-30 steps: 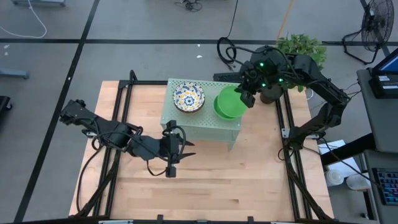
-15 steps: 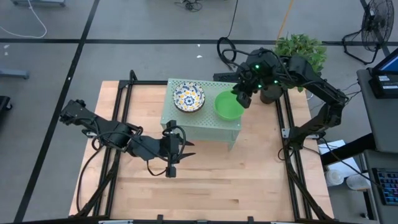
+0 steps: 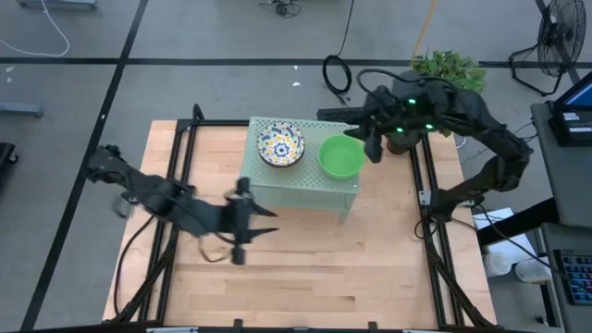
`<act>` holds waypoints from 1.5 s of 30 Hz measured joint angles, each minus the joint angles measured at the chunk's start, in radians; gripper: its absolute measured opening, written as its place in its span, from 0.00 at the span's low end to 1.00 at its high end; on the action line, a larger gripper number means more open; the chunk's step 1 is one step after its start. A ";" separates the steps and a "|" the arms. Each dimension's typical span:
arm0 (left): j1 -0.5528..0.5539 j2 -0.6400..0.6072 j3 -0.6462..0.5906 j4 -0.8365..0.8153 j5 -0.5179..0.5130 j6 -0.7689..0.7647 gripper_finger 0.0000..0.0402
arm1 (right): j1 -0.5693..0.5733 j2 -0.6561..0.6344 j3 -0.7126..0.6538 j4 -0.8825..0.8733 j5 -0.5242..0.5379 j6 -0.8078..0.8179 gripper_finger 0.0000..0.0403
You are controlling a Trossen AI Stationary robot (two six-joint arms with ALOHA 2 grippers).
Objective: Pick & Place Mini bowls
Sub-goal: Return to Home Position
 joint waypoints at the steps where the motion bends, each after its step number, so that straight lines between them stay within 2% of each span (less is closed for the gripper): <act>1: -0.003 -0.025 0.001 -0.014 0.001 -0.014 0.33 | 0.012 -0.015 0.000 -0.003 0.000 -0.001 0.30; 5: -0.026 -0.124 -0.020 -0.068 -0.006 -0.053 0.33 | 0.077 -0.092 -0.005 -0.065 -0.001 0.010 0.28; 9: -0.060 -0.256 -0.168 -0.014 -0.022 -0.045 0.33 | 0.167 -0.236 -0.148 -0.007 0.004 0.055 0.25; 13: -0.068 -0.413 -0.454 0.151 -0.081 -0.041 0.33 | 0.264 -0.432 -0.433 0.166 0.088 0.092 0.23; 16: -0.033 -0.539 -0.719 0.400 -0.069 -0.037 0.33 | 0.322 -0.594 -0.702 0.317 0.161 0.113 0.22; 20: 0.051 -0.695 -1.020 0.645 0.051 -0.064 0.33 | 0.365 -0.805 -1.076 0.584 0.186 0.147 0.20; 23: 0.108 -0.816 -1.168 0.769 0.145 -0.092 0.33 | 0.376 -0.923 -1.277 0.753 0.183 0.151 0.19; 25: 0.138 -0.883 -1.241 0.823 0.198 -0.105 0.33 | 0.381 -0.984 -1.363 0.804 0.183 0.146 0.18; 30: 0.170 -1.010 -1.361 0.863 0.325 -0.119 0.33 | 0.381 -1.093 -1.513 0.856 0.184 0.129 0.14; 37: 0.171 -1.112 -1.458 0.862 0.370 -0.119 0.33 | 0.381 -1.164 -1.738 1.045 0.183 0.052 0.05; 40: 0.171 -1.138 -1.484 0.863 0.392 -0.115 0.33 | 0.381 -1.175 -1.799 1.103 0.181 -0.013 0.01; 45: 0.171 -1.156 -1.504 0.848 0.392 -0.105 0.33 | 0.381 -1.176 -1.880 1.191 0.182 -0.076 0.00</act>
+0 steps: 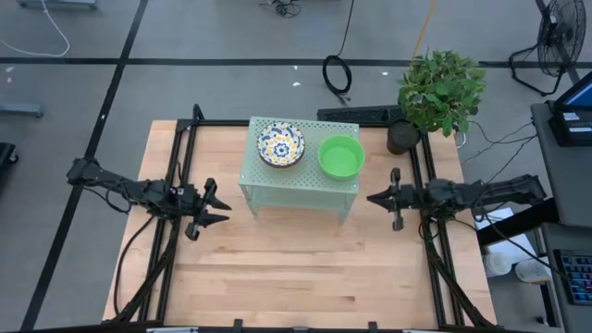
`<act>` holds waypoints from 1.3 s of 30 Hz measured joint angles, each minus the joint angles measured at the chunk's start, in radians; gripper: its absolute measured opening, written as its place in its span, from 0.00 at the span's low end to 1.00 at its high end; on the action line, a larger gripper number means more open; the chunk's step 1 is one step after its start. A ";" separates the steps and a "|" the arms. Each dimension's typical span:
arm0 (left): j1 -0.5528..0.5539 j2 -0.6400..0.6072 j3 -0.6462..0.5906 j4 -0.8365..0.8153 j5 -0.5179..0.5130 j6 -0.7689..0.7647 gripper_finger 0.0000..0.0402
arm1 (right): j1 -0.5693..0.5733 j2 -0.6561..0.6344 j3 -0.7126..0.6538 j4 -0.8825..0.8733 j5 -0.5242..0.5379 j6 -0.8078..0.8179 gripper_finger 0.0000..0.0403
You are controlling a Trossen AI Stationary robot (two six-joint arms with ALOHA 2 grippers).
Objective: Pick & Place Mini bowls
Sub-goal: Return to Home Position
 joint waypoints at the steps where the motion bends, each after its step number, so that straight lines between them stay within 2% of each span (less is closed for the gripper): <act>1: 0.000 0.000 0.000 -0.002 0.000 0.003 0.33 | 0.000 0.000 -0.017 0.025 0.000 -0.010 0.00; 7: 0.000 0.000 0.000 -0.022 -0.004 0.026 0.33 | 0.000 0.000 -0.081 0.130 -0.001 -0.067 0.00; 16: 0.000 0.002 0.000 -0.063 -0.008 0.022 0.33 | 0.000 0.000 -0.120 0.124 -0.079 -0.079 0.00; 20: 0.000 0.003 0.000 -0.105 -0.009 -0.006 0.33 | 0.000 0.000 -0.134 0.124 -0.074 -0.079 0.00; 39: 0.000 0.003 -0.001 -0.102 -0.009 -0.010 0.33 | 0.000 0.000 -0.137 0.118 -0.075 -0.078 0.00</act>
